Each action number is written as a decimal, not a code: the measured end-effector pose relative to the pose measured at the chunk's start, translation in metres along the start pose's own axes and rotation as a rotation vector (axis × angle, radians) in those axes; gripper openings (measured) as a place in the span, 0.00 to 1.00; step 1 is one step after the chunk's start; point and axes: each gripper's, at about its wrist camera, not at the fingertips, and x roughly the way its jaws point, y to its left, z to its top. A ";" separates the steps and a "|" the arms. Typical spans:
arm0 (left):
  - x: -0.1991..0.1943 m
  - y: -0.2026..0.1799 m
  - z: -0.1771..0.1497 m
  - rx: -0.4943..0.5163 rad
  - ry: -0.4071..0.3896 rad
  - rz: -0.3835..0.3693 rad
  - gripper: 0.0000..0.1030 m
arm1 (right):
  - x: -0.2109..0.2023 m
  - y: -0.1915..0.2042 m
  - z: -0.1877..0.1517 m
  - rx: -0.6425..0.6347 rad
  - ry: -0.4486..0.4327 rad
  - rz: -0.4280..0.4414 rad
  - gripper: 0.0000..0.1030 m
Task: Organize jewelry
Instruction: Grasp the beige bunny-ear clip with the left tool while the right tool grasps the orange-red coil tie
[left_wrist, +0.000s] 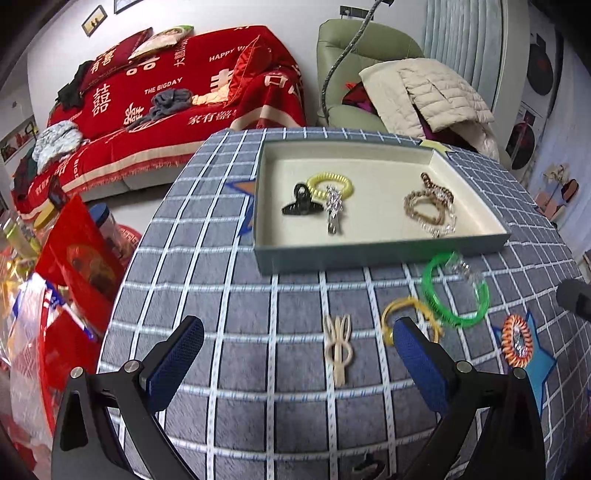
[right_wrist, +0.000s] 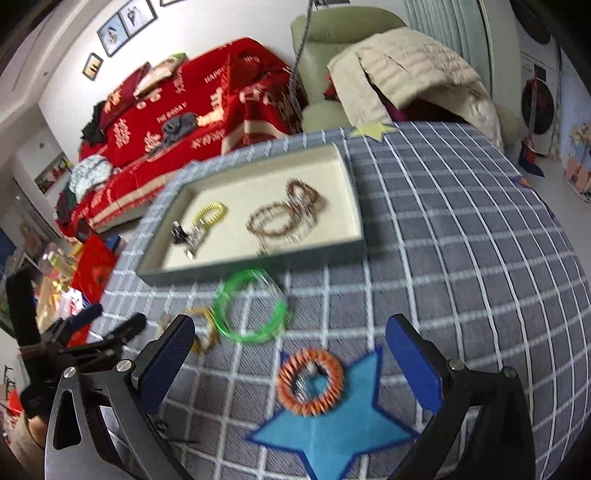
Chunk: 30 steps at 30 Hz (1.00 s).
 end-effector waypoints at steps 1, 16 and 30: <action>0.000 0.001 -0.003 -0.005 0.004 0.000 1.00 | 0.000 -0.002 -0.005 -0.003 0.008 -0.009 1.00; 0.004 0.000 -0.022 0.011 0.037 0.018 1.00 | 0.010 0.002 -0.032 -0.077 0.074 -0.017 0.34; 0.009 -0.008 -0.022 0.052 0.042 0.014 1.00 | 0.023 0.011 -0.039 -0.159 0.117 -0.024 0.16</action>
